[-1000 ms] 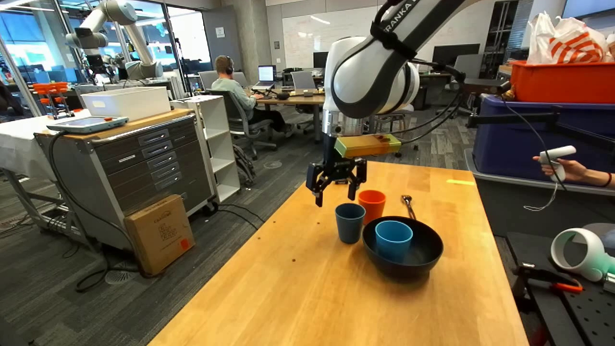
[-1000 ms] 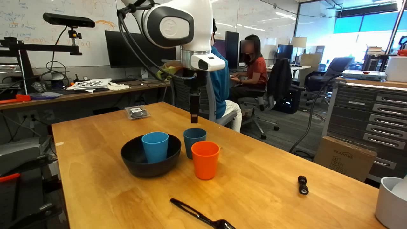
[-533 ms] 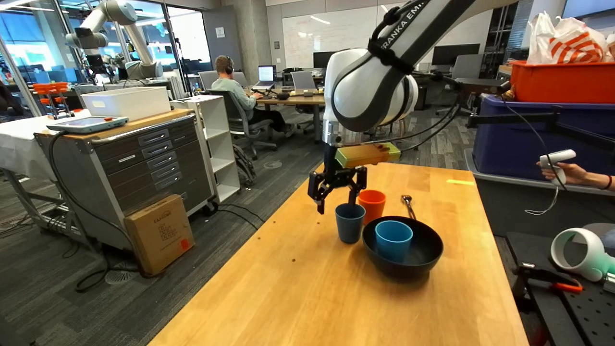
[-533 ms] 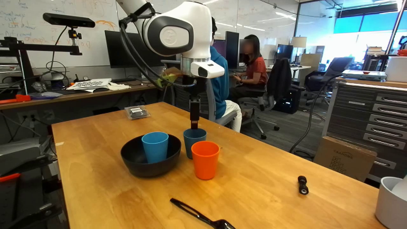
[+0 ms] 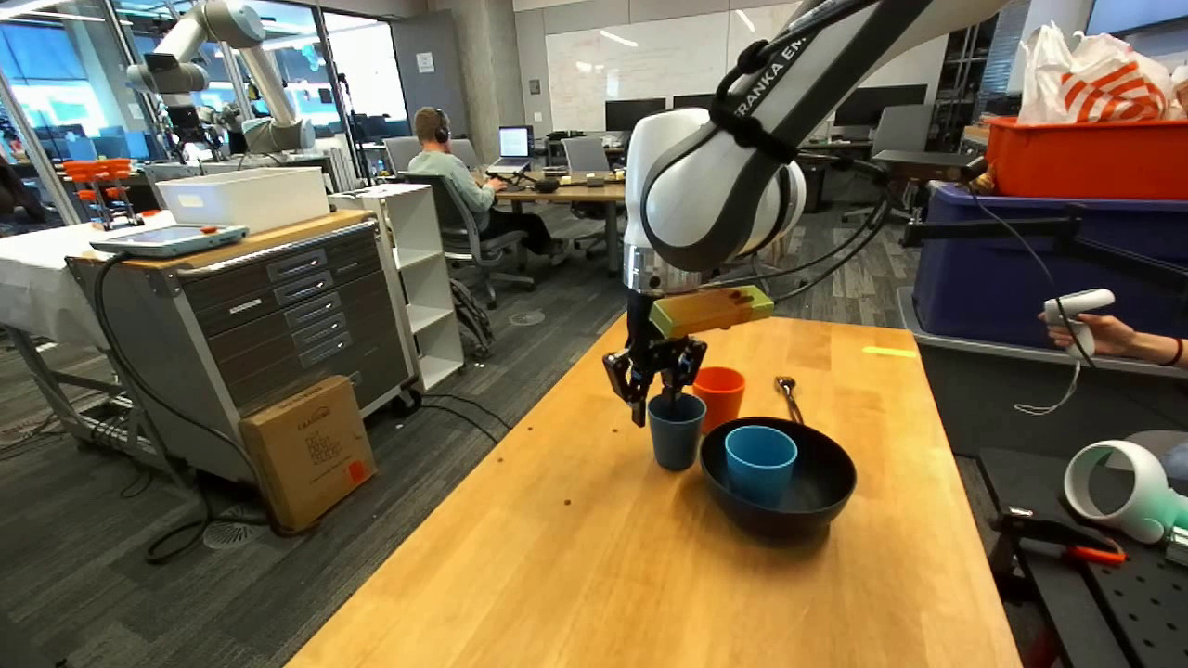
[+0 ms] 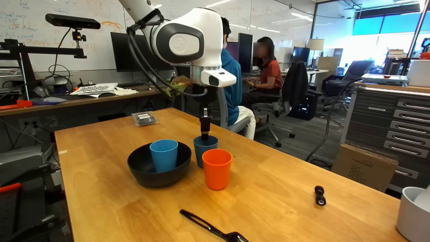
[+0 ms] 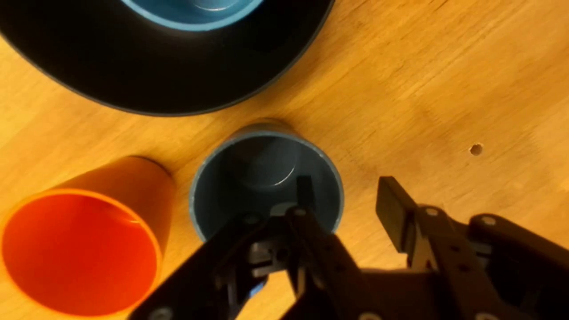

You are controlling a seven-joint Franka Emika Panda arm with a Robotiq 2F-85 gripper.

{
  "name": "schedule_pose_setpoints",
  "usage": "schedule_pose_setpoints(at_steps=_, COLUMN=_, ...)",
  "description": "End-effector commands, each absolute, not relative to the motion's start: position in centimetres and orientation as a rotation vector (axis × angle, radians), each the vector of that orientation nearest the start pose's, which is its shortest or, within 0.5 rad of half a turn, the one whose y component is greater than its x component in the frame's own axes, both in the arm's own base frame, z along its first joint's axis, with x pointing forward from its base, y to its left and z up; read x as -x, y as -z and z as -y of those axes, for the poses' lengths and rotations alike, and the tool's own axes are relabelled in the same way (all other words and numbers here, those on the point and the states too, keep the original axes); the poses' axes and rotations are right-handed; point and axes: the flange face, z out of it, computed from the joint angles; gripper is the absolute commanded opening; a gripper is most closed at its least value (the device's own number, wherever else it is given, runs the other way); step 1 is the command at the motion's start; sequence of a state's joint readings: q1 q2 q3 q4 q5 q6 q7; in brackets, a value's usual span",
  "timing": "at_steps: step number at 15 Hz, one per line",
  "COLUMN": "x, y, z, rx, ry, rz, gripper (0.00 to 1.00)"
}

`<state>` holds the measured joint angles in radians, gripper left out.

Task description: Put the blue cup in the black bowl, then put the green and orange cups on top of the blue cup then put the black object in the orange cup

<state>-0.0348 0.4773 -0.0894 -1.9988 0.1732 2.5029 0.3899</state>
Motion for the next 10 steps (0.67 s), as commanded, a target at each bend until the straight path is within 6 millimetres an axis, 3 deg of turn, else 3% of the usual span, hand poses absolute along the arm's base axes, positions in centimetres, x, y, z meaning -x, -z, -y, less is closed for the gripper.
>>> schedule_pose_setpoints(at_steps=1, x=-60.7, y=-22.4, z=7.3, rx=2.936, ry=0.071, rz=-0.975, gripper=0.15)
schedule_pose_setpoints(at_steps=2, x=-60.8, y=-22.5, z=7.3, rx=2.939, ry=0.073, rz=-0.972, gripper=0.06)
schedule_pose_setpoints(at_steps=4, x=-60.8, y=-22.6, z=7.4, rx=2.944, ry=0.075, rz=-0.969, gripper=0.01)
schedule_pose_setpoints(at_steps=10, x=-60.9, y=-24.0, z=7.9, rx=2.985, ry=0.105, rz=-0.957, gripper=0.03)
